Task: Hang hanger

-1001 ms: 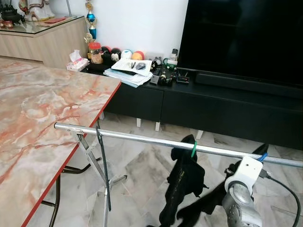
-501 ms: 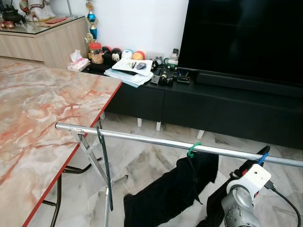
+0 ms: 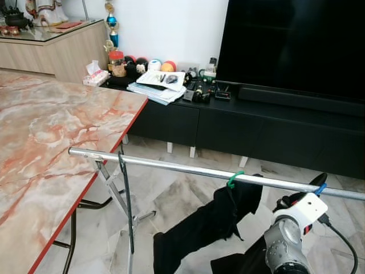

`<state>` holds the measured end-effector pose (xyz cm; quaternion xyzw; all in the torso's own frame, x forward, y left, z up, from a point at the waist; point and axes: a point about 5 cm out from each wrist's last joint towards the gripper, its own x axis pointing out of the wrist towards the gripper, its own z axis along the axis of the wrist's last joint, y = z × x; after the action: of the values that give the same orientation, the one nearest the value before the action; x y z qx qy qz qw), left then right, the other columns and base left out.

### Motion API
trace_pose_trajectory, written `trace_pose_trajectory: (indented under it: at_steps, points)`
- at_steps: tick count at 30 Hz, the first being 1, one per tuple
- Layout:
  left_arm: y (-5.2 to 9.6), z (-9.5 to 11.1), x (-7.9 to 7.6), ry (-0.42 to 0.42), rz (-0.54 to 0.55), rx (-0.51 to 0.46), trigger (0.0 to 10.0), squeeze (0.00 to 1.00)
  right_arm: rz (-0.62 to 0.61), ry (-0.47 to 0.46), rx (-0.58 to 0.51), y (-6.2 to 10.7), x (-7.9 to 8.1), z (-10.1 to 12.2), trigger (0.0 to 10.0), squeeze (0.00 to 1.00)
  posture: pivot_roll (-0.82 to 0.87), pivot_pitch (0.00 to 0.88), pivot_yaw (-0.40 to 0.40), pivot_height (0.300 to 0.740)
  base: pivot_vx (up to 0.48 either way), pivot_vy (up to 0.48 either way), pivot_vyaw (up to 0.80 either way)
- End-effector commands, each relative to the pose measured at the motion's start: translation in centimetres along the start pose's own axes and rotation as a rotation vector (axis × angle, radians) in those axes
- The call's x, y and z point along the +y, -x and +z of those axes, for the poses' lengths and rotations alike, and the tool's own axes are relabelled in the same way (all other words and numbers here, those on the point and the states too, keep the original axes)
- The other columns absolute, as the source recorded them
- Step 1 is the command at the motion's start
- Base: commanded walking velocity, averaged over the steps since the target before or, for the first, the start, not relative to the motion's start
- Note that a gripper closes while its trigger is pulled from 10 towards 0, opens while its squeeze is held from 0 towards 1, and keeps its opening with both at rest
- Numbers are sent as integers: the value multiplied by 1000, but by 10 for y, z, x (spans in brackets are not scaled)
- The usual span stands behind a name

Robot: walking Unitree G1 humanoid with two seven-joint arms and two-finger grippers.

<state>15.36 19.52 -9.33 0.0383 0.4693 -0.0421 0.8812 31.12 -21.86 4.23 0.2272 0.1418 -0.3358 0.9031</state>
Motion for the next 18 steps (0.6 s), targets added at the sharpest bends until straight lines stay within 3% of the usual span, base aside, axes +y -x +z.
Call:
trace_pose_trajectory:
  at_steps: [1,9,14,15,16,17,18]
  points:
    - [2,-9,-2,-20,-9,38,10000,0,-22,-11,10,-3,-2,2,10000,0,190,0,-12,740,0,0,0]
    - [2,-9,-2,-23,-10,38,10000,0,-173,-120,77,-5,-29,-12,10000,0,190,0,-9,740,0,0,0]
    - [2,-9,-2,-26,-11,38,10000,0,-170,-146,93,-4,-29,-15,10000,0,190,0,-8,740,0,0,0]
    - [2,-9,-2,-27,-11,38,10000,0,-163,-149,88,-4,-28,-15,8745,0,190,0,-7,740,0,0,0]
    - [2,-9,-2,-28,-12,38,10000,0,-156,-155,83,-4,-27,-14,3176,0,190,0,-7,740,0,0,0]
    - [2,-9,-1,-29,-12,38,10000,0,-150,-154,80,-4,-26,-14,0,0,190,0,-7,740,0,0,0]
    - [2,-9,-1,-30,-12,38,10000,0,-144,-150,76,-4,-24,-14,0,0,191,0,-6,740,0,0,0]
